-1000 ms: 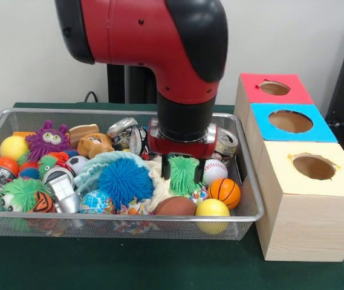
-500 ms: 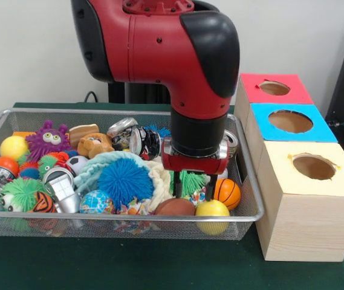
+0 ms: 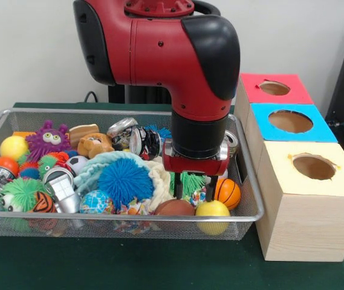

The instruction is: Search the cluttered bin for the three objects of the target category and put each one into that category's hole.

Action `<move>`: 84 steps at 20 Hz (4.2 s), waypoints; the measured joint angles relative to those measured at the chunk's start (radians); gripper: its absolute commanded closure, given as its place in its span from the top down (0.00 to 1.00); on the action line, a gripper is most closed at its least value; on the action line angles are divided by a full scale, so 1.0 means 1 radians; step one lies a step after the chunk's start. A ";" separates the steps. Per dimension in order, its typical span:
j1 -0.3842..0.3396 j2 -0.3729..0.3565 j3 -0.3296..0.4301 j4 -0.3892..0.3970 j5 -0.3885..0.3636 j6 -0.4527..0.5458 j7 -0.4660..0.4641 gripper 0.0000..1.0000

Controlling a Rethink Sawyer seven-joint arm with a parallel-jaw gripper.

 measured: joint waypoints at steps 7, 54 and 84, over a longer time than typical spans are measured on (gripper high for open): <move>0.000 -0.001 0.000 0.003 0.000 0.000 0.000 1.00; -0.035 -0.004 0.022 0.173 0.000 -0.310 0.000 1.00; 0.004 0.005 -0.017 0.161 0.001 -0.314 0.000 0.00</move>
